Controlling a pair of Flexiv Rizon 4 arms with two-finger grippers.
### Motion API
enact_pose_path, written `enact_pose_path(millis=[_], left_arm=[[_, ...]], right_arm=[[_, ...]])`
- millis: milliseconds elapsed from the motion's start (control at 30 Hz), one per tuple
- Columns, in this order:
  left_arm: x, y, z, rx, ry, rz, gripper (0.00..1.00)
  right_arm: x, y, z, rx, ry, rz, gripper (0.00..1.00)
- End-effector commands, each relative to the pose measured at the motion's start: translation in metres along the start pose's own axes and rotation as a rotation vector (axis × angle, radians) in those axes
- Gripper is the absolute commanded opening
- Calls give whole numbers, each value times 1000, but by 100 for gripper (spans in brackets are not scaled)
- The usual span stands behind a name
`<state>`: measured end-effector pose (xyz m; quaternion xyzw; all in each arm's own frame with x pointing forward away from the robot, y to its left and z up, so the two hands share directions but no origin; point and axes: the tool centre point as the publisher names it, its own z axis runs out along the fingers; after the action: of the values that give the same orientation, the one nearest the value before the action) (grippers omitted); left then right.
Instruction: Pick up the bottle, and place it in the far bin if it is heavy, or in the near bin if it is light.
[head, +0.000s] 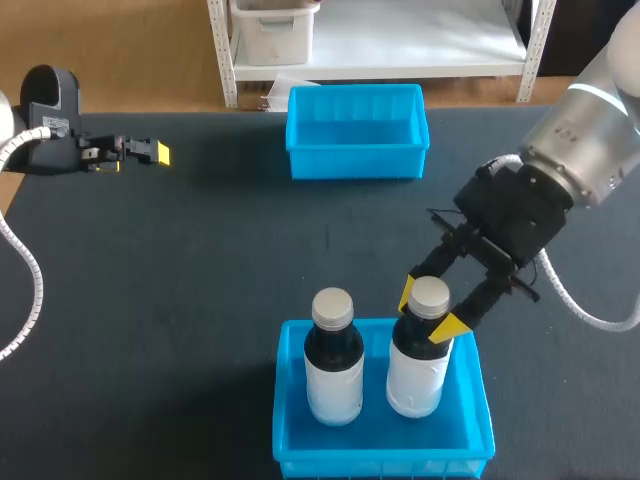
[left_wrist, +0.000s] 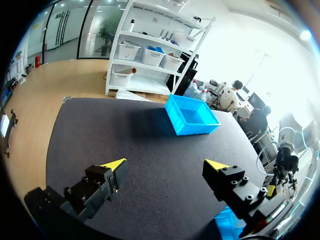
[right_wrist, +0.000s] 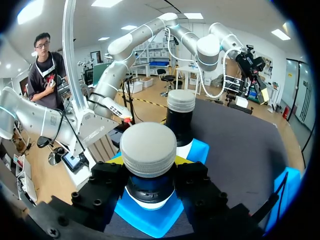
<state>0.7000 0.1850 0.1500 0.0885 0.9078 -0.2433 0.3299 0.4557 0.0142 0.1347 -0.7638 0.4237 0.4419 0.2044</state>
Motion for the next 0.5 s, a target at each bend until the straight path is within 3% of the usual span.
enact_pose_path(millis=[33,67,100,167,500], left_arm=[[0,0,0,0,0,0,100],[0,0,0,0,0,0,100],[0,0,0,0,0,0,100],[0,0,0,0,0,0,100],[0,0,0,0,0,0,100]], right_arm=[[1,-1,1,-3,2,4,47],[2,0,1,-3,3,5,50],[2,0,1,-4,5,6,75],[2,0,0,-3,7,8,100],[11,-4,-13,7,21,57,100]])
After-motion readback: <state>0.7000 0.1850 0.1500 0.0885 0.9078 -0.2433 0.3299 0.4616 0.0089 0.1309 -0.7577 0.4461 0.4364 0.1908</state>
